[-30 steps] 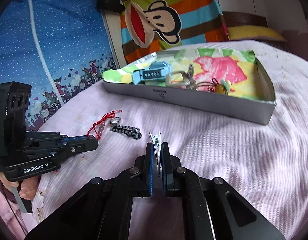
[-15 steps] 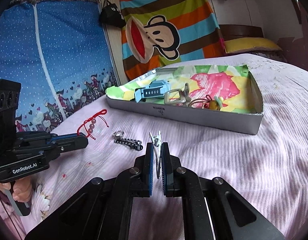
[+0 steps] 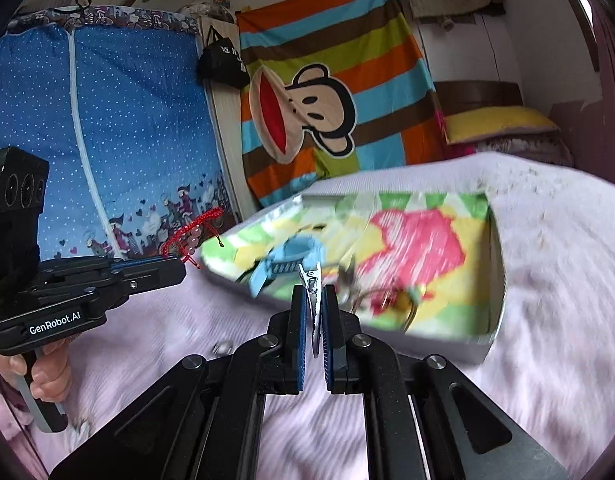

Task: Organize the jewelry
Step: 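Carry the red bracelet in the left gripper while the right gripper carries the hair clip to the tray, then lower bracelet and hair clip into the tray and open both grippers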

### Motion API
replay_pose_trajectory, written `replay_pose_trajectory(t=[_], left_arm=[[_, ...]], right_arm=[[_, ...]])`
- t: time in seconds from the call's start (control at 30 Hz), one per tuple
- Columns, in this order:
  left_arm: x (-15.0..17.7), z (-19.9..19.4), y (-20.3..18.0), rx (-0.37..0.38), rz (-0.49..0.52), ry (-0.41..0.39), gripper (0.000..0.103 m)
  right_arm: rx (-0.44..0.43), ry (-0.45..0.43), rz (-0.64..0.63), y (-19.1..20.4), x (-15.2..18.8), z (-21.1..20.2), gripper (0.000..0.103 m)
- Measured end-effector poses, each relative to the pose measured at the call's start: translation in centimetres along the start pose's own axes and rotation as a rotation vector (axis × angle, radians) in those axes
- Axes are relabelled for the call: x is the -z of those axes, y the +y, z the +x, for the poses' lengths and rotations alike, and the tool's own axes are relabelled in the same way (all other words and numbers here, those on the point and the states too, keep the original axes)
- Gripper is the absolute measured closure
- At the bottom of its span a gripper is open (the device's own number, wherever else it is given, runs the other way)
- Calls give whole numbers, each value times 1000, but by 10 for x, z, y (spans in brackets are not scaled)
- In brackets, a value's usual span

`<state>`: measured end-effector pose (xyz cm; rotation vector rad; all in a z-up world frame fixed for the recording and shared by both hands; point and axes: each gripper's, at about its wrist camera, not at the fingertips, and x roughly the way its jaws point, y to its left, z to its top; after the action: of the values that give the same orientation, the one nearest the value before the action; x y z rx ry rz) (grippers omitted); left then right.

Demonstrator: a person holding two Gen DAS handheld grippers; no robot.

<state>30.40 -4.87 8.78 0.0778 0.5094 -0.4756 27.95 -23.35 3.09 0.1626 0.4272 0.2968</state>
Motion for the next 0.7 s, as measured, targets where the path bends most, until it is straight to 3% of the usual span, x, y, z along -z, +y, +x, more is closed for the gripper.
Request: replay_pose_trajectory(t=[0.3, 0.5, 0.7], left_arm=[[-31, 77, -1, 72, -39, 84, 99], [-27, 126, -2, 92, -71, 203, 99], [-18, 147, -2, 88, -94, 281, 98]], right_arm=[[97, 16, 81, -42, -32, 44, 96], [159, 72, 136, -68, -25, 72, 96], [157, 147, 188, -85, -10, 95, 96]])
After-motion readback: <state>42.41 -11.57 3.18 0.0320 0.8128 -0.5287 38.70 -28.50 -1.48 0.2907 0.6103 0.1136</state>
